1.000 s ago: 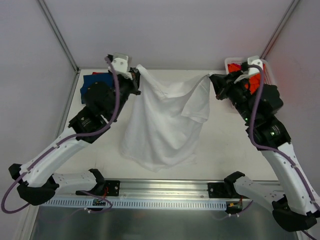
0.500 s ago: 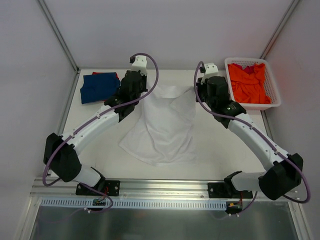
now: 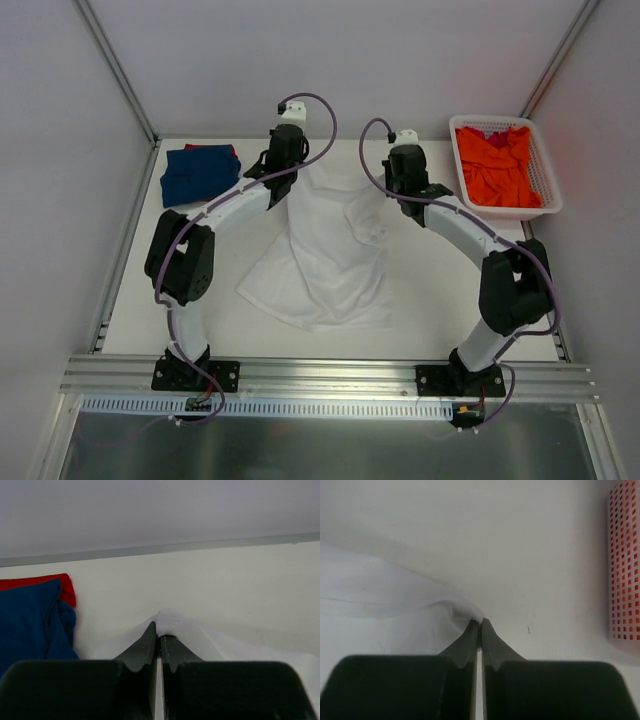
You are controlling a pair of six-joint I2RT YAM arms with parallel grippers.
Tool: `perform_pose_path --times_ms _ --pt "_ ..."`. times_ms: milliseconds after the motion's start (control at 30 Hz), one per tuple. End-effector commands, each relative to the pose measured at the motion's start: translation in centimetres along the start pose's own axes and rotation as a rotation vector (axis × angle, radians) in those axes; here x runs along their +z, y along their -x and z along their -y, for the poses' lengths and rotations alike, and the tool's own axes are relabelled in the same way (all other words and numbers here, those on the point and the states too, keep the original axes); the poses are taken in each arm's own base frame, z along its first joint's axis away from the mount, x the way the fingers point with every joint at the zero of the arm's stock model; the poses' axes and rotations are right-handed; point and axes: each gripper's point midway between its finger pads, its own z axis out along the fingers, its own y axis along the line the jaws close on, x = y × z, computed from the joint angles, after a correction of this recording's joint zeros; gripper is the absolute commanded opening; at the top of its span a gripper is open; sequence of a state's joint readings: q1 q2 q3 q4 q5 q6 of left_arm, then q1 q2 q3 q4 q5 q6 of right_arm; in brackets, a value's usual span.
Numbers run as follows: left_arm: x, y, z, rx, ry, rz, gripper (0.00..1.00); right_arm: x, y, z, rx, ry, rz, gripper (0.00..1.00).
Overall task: Fold and stack the t-shirts
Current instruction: Flatten the tshirt out
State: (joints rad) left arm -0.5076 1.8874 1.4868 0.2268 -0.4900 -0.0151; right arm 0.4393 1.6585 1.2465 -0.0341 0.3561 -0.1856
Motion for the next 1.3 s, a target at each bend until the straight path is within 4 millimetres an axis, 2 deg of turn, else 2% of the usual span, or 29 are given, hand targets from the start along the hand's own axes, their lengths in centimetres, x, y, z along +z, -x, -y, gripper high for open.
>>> perform_pose_path --times_ms 0,33,100,133,200,233,300,333,367,400,467,500,600,667,700,733,767,867,900,933,1000,1033,1067,1100,1133,1167,1200,1233,1267 --pt "1.8 3.8 -0.2 -0.062 0.02 0.103 0.0 1.3 4.4 1.7 0.048 -0.075 0.104 0.0" --pt "2.4 4.5 -0.4 -0.073 0.027 0.118 0.0 1.8 4.3 1.9 0.049 -0.082 0.098 0.0" --pt "3.8 3.4 -0.1 -0.062 0.026 0.097 0.0 3.4 3.4 2.4 0.049 -0.105 0.07 0.0" --pt "4.3 4.3 -0.4 -0.07 0.031 0.112 0.0 3.9 3.8 2.5 0.059 -0.111 0.071 0.0" --pt "5.7 2.8 0.0 -0.052 0.031 0.079 0.0 5.3 3.0 2.7 0.058 -0.124 0.043 0.0" --pt "6.2 3.8 -0.3 -0.06 0.035 0.096 0.0 5.6 3.4 2.7 0.06 -0.125 0.047 0.0" --pt "7.6 2.1 0.1 -0.044 0.028 0.06 0.0 6.5 2.1 2.7 0.043 -0.133 -0.002 0.0" --pt "8.0 2.7 0.3 -0.047 0.019 0.067 0.0 6.7 2.1 2.6 0.041 -0.132 -0.008 0.0" --pt "9.0 1.3 0.3 -0.036 0.019 0.039 0.26 6.8 2.4 2.5 0.043 -0.13 -0.006 0.03" --pt "9.2 1.0 0.3 -0.031 0.02 0.029 0.5 7.1 1.9 2.4 0.037 -0.129 -0.028 0.17" --pt "9.4 0.6 0.4 -0.027 0.026 0.021 0.97 7.0 1.6 2.4 0.037 -0.125 -0.035 0.31" --pt "9.3 0.6 0.4 -0.026 0.028 0.02 0.99 6.8 1.7 2.4 0.04 -0.123 -0.031 0.45" --pt "8.7 0.3 -0.3 -0.021 0.046 0.009 0.99 6.1 1.6 2.5 0.042 -0.119 -0.036 0.67" --pt "7.9 0.2 -1.0 -0.024 0.068 0.003 0.99 5.7 1.6 2.5 0.041 -0.117 -0.036 0.72" --pt "7.4 0.4 -1.2 -0.03 0.074 0.004 0.99 5.4 1.5 2.6 0.04 -0.117 -0.038 0.72" --pt "7.0 -0.9 -1.6 -0.034 0.084 -0.023 0.99 4.8 2.2 2.7 0.045 -0.113 -0.023 0.73" --pt "6.0 0.4 -2.2 -0.054 0.093 -0.003 0.99 4.5 2.5 2.6 0.042 -0.104 -0.018 0.74" --pt "3.4 -0.1 -3.3 -0.094 0.113 -0.02 0.99 3.4 3.7 2.1 0.037 -0.057 -0.003 0.76" --pt "2.5 -1.8 -3.8 -0.11 0.13 -0.06 0.99 3.1 4.6 1.9 0.032 -0.041 -0.002 0.76" --pt "1.1 -0.7 -4.4 -0.136 0.137 -0.046 0.99 3.0 5.0 1.5 0.03 -0.023 -0.001 0.76" --pt "-0.8 -2.5 -5.2 -0.147 0.162 -0.095 0.99 3.2 5.0 0.7 0.02 0.017 -0.027 0.77" --pt "-2.2 -1.5 -5.5 -0.196 0.161 -0.08 0.99 3.1 6.7 0.5 0.025 0.031 -0.002 0.77" --pt "-3.0 -1.6 -5.6 -0.213 0.163 -0.085 0.99 4.2 6.0 -0.4 0.012 0.062 -0.034 0.78" --pt "-4.0 -3.2 -6.0 -0.206 0.175 -0.121 0.99 4.4 5.3 -0.7 -0.004 0.075 -0.08 0.78" --pt "-5.3 -2.4 -6.5 -0.242 0.189 -0.102 0.99 4.9 5.4 -1.1 -0.013 0.088 -0.095 0.79" --pt "-6.1 -2.6 -6.3 -0.25 0.188 -0.106 0.98 5.0 7.5 -1.8 -0.006 0.124 -0.066 0.79" --pt "-6.9 -4.0 -6.4 -0.246 0.197 -0.133 0.98 6.3 5.8 -2.3 -0.02 0.134 -0.125 0.79" --pt "-7.7 -3.6 -6.8 -0.262 0.209 -0.117 0.98 6.7 6.0 -2.7 -0.013 0.145 -0.126 0.79" --pt "-8.4 -5.1 -6.9 -0.247 0.218 -0.155 0.98 7.5 6.2 -3.6 -0.01 0.178 -0.131 0.8"
